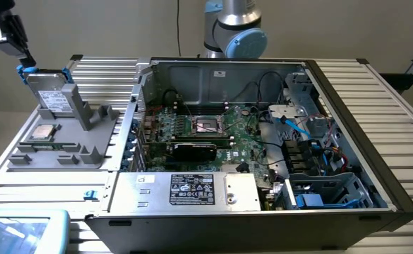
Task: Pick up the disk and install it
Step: 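Pick up the disk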
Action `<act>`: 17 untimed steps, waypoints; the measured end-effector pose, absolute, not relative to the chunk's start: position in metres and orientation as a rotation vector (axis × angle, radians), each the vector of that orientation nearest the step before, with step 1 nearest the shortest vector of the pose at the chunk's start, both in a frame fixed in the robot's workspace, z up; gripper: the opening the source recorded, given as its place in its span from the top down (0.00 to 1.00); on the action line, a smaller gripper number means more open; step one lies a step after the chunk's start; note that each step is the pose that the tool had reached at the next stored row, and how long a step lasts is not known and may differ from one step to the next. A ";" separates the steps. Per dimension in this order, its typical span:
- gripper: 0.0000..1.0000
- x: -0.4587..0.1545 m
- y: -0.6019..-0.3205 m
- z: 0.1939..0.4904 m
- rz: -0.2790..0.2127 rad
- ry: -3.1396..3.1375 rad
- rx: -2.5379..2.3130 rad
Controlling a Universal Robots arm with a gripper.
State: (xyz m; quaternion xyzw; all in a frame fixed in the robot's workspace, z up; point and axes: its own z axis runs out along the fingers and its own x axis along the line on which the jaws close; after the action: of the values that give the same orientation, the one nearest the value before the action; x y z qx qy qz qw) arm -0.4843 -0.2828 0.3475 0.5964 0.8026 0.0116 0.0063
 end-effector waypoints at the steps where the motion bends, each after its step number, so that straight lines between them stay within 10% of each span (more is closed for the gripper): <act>1: 0.89 -0.484 -0.283 0.347 0.036 2.494 1.889; 17: 0.89 -0.484 -0.283 0.346 0.033 2.208 2.212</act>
State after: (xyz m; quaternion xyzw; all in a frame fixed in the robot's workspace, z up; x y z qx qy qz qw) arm -0.4843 -0.2828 0.3459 0.7078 0.7063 0.0105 0.0080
